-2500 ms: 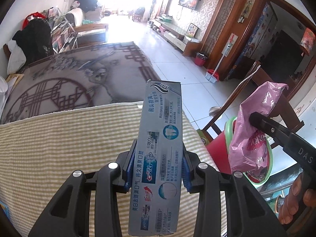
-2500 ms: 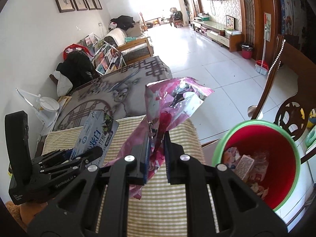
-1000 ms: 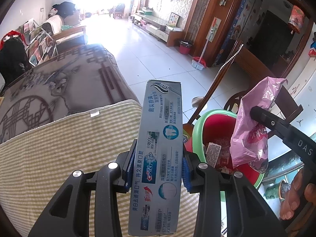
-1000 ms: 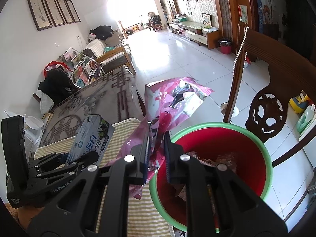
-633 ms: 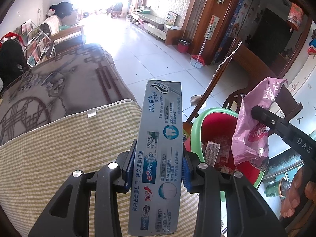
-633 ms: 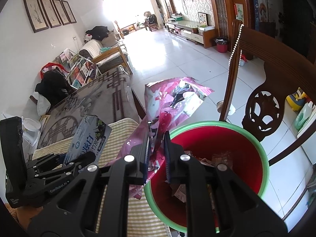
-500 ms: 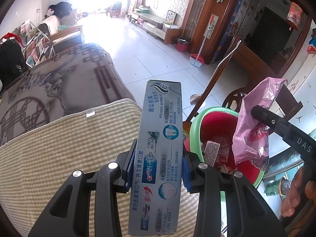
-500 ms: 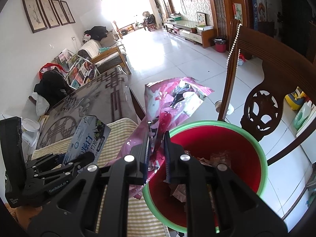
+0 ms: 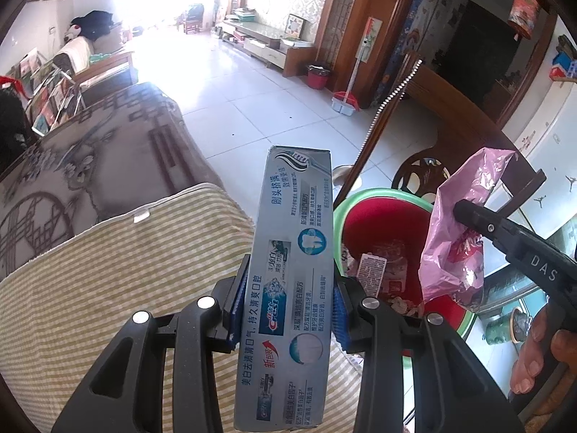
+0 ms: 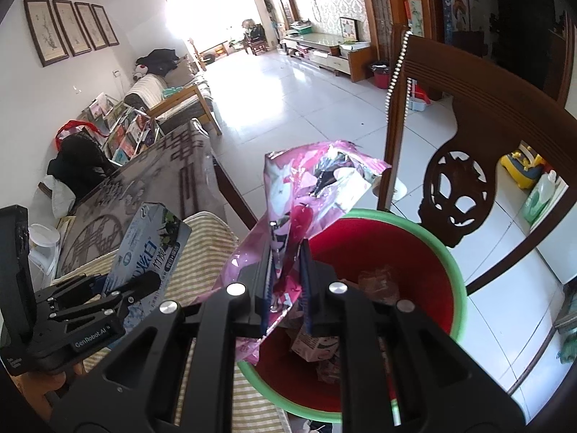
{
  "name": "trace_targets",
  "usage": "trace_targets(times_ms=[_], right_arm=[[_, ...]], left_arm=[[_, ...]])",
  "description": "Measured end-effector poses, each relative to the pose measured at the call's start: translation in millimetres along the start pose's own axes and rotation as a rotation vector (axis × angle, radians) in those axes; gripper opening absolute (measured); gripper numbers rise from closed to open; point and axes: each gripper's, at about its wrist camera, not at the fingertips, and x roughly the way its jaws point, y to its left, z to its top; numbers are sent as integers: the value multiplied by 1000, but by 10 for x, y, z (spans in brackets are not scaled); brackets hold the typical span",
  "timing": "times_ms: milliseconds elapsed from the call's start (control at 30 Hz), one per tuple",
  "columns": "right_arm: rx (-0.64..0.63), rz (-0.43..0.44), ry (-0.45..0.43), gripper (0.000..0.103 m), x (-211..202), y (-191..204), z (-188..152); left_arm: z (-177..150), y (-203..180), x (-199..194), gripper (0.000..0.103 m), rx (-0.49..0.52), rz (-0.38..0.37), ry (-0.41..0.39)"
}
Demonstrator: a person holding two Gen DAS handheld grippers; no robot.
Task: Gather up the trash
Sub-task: 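Carry the toothpaste box and pink wrapper over the red bucket, then open left tool to drop the toothpaste box while right tool drops pink wrapper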
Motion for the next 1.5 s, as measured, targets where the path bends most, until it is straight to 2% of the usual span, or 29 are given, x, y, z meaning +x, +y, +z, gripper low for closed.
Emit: trace_targets(times_ms=[400, 700, 933, 1000, 1067, 1100, 1400, 1500], right_arm=[[30, -64, 11, 14, -17, -275, -42], [48, -113, 26, 14, -1, -477, -84], [73, -141, 35, 14, 12, -619, -94], [78, -145, 41, 14, 31, -649, -99], [83, -148, 50, 14, 63, -672, -101], [84, -148, 52, 14, 73, -676, -103], [46, -123, 72, 14, 248, -498, -70], [35, -118, 80, 22, 309, -448, -60]], left_arm=[[102, -388, 244, 36, 86, -56, 35], [146, -738, 562, 36, 170, -89, 94], [176, -852, 767, 34, 187, -96, 129], [189, -860, 794, 38, 187, -91, 133], [199, -833, 789, 56, 175, -88, 129], [201, -816, 778, 59, 168, -91, 124], [256, -437, 427, 68, 80, -48, 27], [256, -308, 339, 73, 65, -34, 5]])
